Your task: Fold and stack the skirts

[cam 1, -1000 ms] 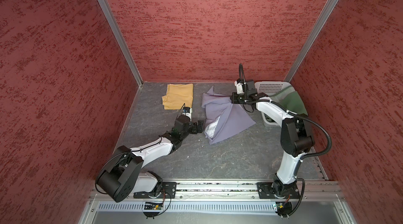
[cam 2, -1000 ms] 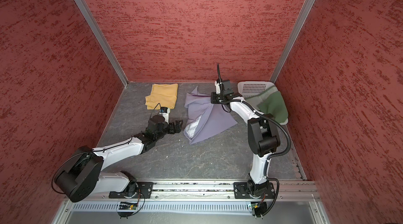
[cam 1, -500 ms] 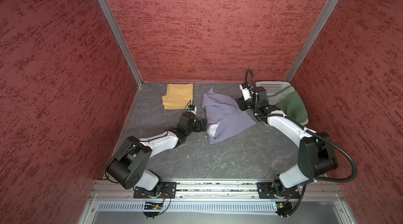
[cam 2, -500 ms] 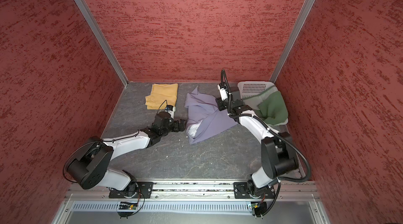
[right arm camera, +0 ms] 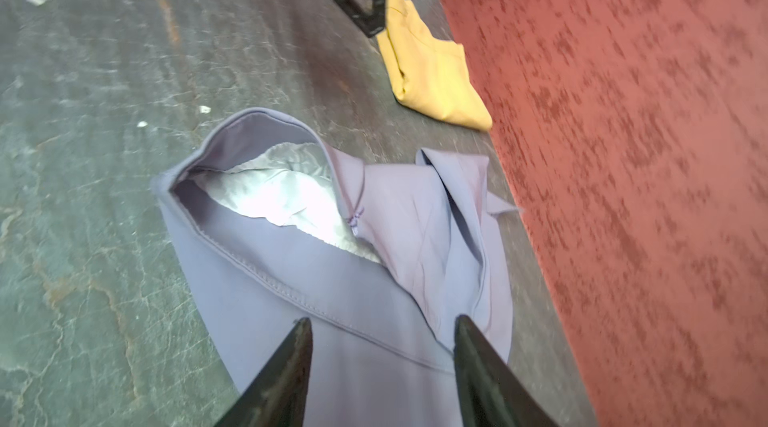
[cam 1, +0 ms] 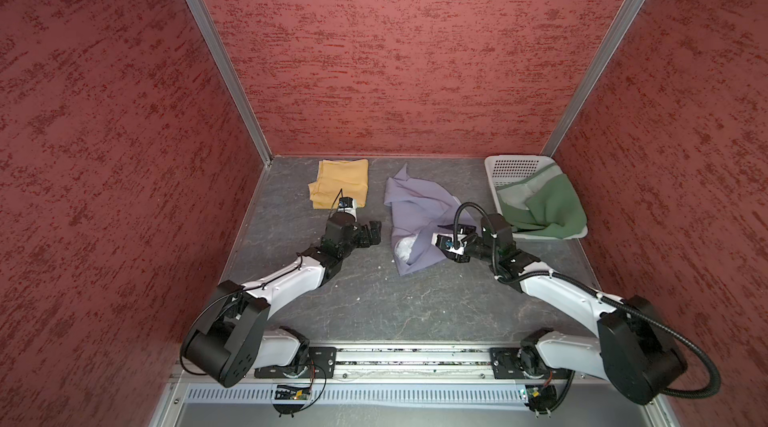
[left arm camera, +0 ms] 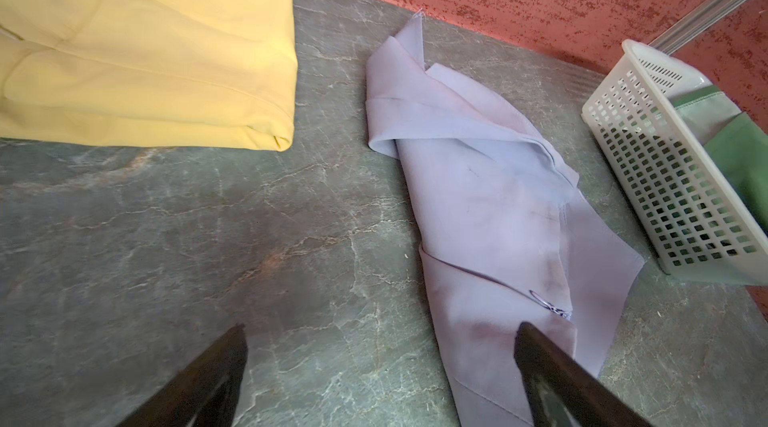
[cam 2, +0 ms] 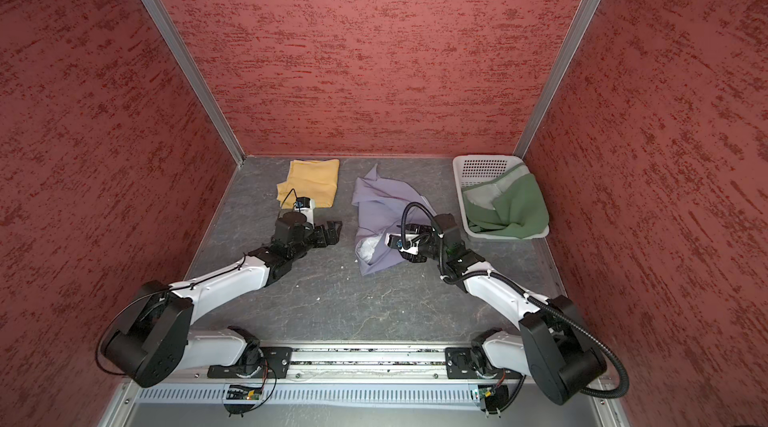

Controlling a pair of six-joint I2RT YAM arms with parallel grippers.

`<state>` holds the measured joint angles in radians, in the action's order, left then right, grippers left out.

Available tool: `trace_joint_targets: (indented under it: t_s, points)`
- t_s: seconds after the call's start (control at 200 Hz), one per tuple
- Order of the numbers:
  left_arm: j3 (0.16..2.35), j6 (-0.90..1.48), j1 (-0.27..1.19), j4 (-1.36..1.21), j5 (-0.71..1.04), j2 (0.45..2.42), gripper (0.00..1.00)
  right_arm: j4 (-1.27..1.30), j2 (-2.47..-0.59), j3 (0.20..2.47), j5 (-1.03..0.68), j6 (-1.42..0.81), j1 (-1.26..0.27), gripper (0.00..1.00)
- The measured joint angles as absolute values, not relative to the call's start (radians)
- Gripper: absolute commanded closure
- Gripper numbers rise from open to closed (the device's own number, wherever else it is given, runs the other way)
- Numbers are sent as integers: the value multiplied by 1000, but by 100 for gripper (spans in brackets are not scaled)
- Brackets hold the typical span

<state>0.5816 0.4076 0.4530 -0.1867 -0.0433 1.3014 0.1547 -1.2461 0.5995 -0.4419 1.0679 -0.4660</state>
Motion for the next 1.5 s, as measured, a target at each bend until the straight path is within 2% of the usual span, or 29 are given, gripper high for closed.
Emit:
trace_joint_targets:
  t_s: [0.276, 0.601, 1.303, 1.498]
  points:
    - [516, 412, 421, -151, -55, 1164, 0, -28, -1256, 690, -433, 1312, -616, 44]
    - [469, 414, 379, -127, -62, 1076, 0, -170, -1414, 805, -366, 1443, -759, 46]
    - [398, 434, 341, -128, -60, 999, 0, -341, -1679, 1011, -243, 1600, -844, 50]
    - [389, 439, 332, -128, -57, 995, 0, -373, -1714, 1053, -185, 1628, -844, 57]
